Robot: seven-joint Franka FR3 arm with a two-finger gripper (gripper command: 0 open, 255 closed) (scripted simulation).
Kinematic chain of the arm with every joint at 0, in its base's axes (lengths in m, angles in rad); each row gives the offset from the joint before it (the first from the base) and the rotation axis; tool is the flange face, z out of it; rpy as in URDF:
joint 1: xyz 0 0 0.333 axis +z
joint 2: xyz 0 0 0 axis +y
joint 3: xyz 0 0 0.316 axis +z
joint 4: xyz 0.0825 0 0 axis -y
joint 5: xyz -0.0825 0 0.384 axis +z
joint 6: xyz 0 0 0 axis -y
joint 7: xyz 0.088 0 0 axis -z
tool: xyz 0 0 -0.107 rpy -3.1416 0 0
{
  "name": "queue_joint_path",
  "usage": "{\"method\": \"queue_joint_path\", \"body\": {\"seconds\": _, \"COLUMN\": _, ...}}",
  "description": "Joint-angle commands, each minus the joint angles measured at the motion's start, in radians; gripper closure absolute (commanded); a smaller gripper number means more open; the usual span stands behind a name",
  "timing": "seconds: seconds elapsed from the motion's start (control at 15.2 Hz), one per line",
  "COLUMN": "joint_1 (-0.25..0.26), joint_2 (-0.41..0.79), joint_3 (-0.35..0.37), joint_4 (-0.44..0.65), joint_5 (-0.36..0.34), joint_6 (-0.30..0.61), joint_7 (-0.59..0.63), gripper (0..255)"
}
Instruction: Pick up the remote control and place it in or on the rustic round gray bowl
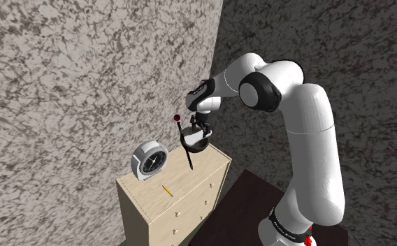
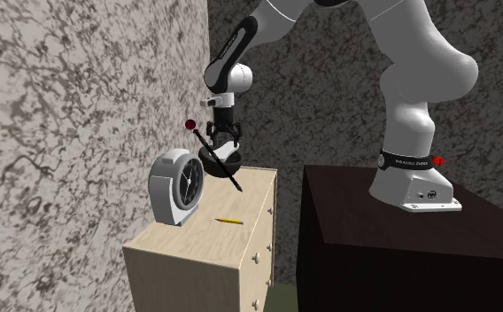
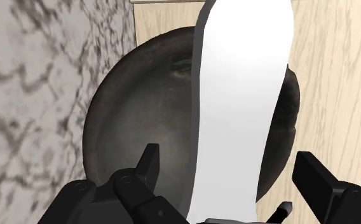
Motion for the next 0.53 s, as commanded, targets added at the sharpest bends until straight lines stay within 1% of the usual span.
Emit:
{"method": "queue_joint_path", "body": {"seconds": 0.0, "joint_1": 0.014, "joint_2": -0.041, "joint_3": -0.021, "joint_4": 0.006, "joint_5": -0.028, "joint_6": -0.043, "joint_7": 0.017, "gripper": 0}}
{"method": "queue_joint_path", "body": {"seconds": 0.07, "joint_1": 0.020, "joint_2": -0.058, "joint_3": -0.030, "joint_4": 0.009, "joint_5": -0.040, "joint_6": -0.062, "joint_7": 0.025, "gripper": 0}}
{"method": "queue_joint_path", "body": {"seconds": 0.46, "joint_1": 0.020, "joint_2": -0.058, "joint_3": -0.030, "joint_4": 0.009, "joint_5": -0.041, "joint_6": -0.062, "joint_7": 0.025, "gripper": 0}}
